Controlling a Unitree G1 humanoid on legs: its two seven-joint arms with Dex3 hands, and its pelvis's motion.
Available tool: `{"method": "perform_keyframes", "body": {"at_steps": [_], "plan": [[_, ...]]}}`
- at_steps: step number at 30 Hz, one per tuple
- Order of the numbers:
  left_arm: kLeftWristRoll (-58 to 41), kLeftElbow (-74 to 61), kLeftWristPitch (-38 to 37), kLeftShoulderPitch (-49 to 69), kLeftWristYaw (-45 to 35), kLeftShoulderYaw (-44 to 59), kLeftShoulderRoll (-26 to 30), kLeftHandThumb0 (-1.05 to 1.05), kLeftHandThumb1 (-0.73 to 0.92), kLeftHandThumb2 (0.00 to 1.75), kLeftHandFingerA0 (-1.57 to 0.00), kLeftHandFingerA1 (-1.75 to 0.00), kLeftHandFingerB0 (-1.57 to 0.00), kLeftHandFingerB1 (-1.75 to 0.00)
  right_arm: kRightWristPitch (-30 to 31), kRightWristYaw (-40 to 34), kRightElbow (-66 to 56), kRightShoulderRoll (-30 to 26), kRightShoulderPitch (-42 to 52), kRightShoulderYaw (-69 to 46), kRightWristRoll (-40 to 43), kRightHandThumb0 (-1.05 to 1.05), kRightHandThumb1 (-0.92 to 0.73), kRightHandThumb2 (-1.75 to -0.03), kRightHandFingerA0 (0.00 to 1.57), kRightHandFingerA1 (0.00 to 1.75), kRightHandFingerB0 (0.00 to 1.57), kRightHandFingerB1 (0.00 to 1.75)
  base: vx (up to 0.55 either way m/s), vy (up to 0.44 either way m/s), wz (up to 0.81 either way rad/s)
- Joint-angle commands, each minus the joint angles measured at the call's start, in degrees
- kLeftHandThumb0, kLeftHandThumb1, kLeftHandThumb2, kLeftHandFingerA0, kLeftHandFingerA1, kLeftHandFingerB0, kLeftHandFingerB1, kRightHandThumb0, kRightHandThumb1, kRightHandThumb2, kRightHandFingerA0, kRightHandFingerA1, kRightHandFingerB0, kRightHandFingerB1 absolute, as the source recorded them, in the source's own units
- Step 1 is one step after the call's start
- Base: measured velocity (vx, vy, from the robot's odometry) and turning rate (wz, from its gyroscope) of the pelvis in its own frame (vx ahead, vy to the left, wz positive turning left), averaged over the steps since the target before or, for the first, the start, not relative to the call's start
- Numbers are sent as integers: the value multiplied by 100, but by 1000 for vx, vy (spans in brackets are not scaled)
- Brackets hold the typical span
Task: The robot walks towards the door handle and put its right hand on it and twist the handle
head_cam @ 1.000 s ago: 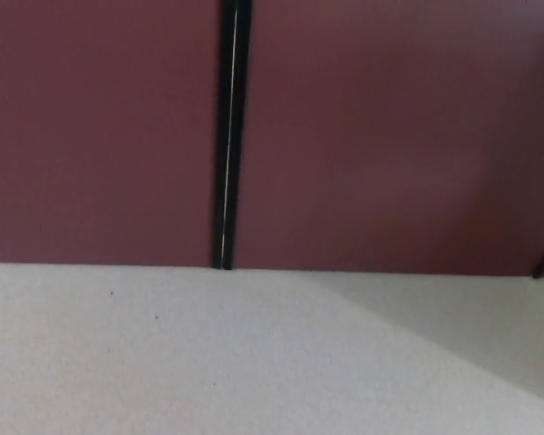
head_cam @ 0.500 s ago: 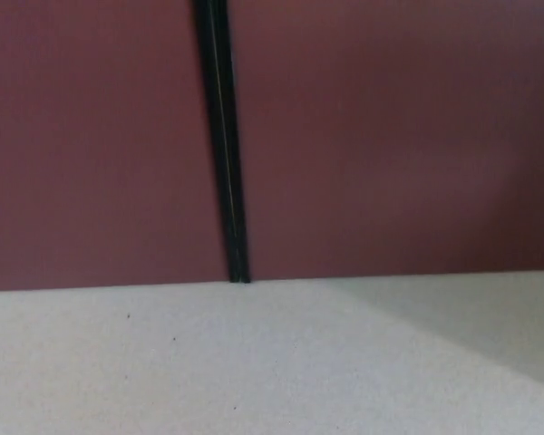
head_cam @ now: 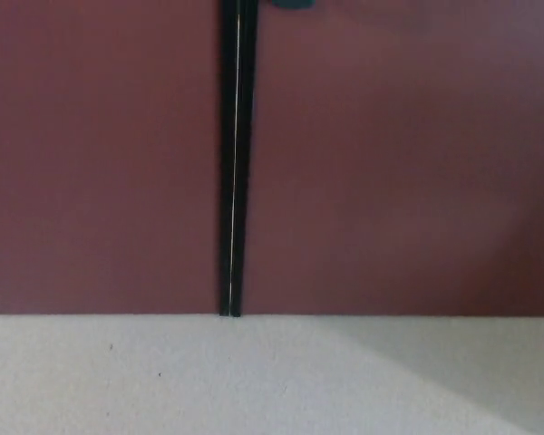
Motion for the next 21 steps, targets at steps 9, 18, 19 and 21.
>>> {"method": "perform_keyframes", "body": {"at_steps": [9,18,19,21], "plan": [[41,29,23,22,-60,-37,-3,-21,58,58,-74,-54,-59,-43,59,51,25,-39,6,80,18,-18,-53,-56,88,50,69,44,104,5,-7],[55,51,46,12,-51,-109,10,-22,58,57,-76,-54,-59,-43,101,73,30,-24,-21,75,51,-19,-53,-56,87,49,69,44,119,25,-4],[46,57,53,5,-45,-96,-2,-23,58,57,-76,-55,-59,-43,92,76,27,-26,-19,89,40,-19,-53,-56,87,49,69,44,171,130,25],[56,59,62,0,-52,-100,-1,-23,58,57,-76,-55,-59,-43,90,67,26,-29,-21,119,17,-19,-53,-56,87,49,69,44,283,5,-5]]}}
